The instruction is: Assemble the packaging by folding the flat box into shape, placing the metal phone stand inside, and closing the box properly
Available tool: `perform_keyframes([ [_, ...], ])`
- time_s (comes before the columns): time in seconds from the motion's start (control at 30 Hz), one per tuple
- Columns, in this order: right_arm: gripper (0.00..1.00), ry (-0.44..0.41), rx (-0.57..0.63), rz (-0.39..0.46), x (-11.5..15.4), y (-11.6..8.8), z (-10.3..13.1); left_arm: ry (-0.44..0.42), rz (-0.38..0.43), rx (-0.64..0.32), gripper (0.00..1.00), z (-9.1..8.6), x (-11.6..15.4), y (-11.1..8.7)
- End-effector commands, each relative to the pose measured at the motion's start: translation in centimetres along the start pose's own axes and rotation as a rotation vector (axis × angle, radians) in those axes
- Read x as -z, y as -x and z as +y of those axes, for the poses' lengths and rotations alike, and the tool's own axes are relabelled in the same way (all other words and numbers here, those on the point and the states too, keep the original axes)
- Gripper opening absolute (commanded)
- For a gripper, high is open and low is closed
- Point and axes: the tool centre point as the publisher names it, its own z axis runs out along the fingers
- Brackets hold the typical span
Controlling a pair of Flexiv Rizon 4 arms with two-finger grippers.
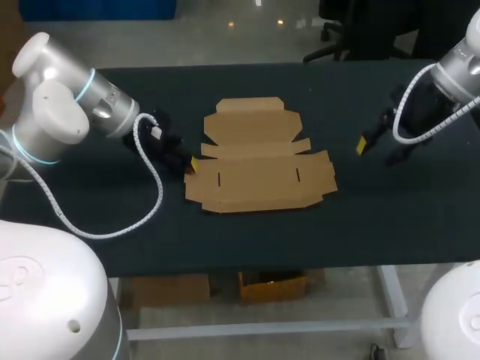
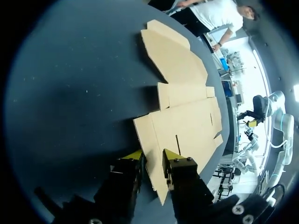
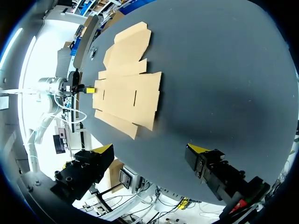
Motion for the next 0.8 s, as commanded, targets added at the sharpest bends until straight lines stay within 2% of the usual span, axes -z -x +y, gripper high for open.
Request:
perform_keyframes([
  [0.03, 1.00, 0.008, 0.000, 0.001, 0.0, 0.0, -0.4, 0.014, 0.011, -0.004, 0.00, -0.1, -0.3, -0.1],
  [0.37, 1.00, 0.010, 0.002, 0.004, 0.0, -0.1, -0.6, 0.023, 0.020, -0.026, 0.00, 1.9, -0.2, -1.7],
  [0.6, 1.00, 0.009, 0.003, 0.007, 0.0, -0.1, -0.9, 0.008, 0.055, 0.035, 0.00, 3.5, -0.2, -2.4],
  [0.8, 1.00, 0.010, 0.006, 0.010, 0.1, -0.1, -1.1, -0.010, 0.054, 0.060, 0.00, 4.4, -0.2, -2.7],
])
